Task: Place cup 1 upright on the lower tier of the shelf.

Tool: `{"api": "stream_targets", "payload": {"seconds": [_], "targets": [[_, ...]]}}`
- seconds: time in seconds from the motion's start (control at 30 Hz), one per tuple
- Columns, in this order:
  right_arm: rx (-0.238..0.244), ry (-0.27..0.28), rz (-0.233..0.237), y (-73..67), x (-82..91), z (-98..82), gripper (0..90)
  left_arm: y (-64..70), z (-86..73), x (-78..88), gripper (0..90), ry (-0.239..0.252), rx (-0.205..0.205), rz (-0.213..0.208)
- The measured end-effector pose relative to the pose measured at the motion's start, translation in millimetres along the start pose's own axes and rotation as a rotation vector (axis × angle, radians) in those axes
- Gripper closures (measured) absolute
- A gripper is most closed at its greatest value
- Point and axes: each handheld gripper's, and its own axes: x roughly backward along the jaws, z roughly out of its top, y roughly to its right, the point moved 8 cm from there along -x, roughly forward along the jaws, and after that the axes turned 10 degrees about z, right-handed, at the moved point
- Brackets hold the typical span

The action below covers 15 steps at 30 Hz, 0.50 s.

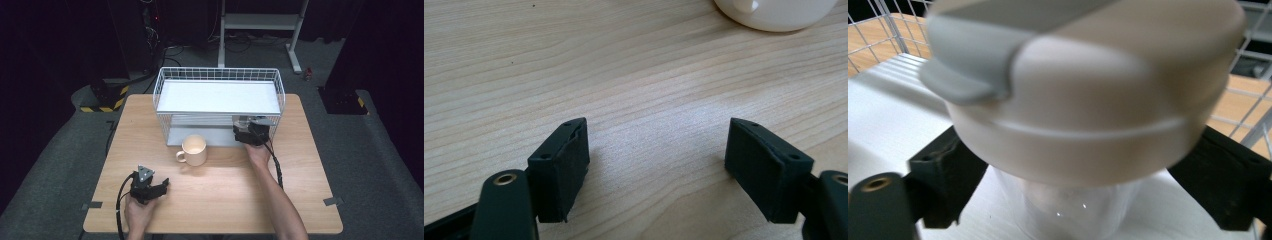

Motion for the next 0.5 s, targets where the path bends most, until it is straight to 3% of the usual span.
{"api": "stream_targets", "payload": {"seconds": [0.17, 0.5], "targets": [[-0.012, -0.006, 0.010, 0.2, 2.8, 0.1, 8.4, 0.0, -0.1, 0.0, 26.1, -0.001, 0.000, 0.000], [0.017, -0.023, 0.007, -2.4, 8.5, 1.2, 8.2, 0.0, 0.0, 0.0, 26.2, 0.000, 0.000, 0.000]]}}
